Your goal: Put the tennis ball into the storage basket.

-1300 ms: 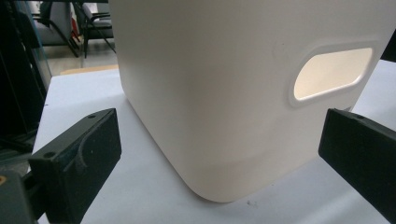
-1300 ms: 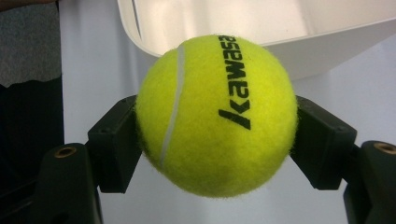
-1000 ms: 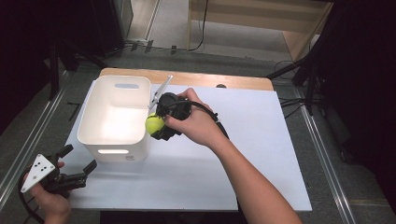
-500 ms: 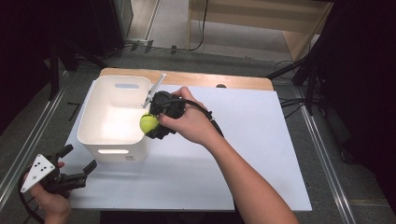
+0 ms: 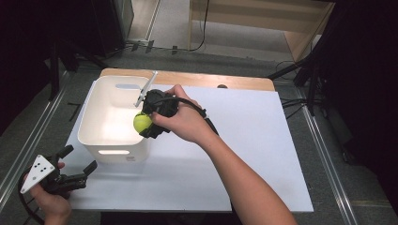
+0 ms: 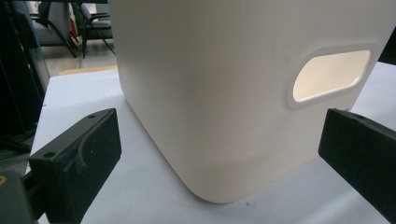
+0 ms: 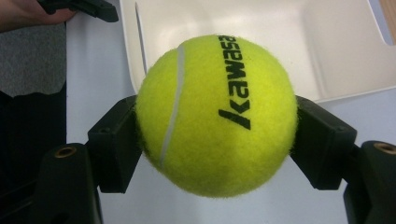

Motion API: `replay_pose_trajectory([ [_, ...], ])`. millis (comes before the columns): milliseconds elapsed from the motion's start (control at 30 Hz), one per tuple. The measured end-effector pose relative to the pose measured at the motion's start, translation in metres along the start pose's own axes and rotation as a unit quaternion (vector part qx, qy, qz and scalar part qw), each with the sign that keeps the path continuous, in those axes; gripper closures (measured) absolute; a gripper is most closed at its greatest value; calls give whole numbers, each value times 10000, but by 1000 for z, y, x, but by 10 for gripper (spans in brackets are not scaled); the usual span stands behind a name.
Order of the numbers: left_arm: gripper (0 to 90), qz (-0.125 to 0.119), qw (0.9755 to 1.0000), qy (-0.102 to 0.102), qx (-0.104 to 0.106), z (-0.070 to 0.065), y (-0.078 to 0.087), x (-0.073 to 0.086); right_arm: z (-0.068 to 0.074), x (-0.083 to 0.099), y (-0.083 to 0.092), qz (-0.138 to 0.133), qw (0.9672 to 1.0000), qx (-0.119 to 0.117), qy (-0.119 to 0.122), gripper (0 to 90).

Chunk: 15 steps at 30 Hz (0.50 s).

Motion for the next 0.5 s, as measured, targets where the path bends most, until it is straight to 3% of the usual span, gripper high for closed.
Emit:
replay_pose_trajectory([
  [500, 0, 41, 10000, -4, 22, 0, 1, 0, 2, -14, -6, -28, 10000, -26, 68, 237],
])
Point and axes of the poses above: each handheld gripper's, and its own axes: y roughly backward along the jaws, x roughly out of its underside, z roughly to its left, the point moved 3 cm from there along -y, roughly forward along the jaws, and after that the axes turned 15 degrees about x, right-handed, at the moved point
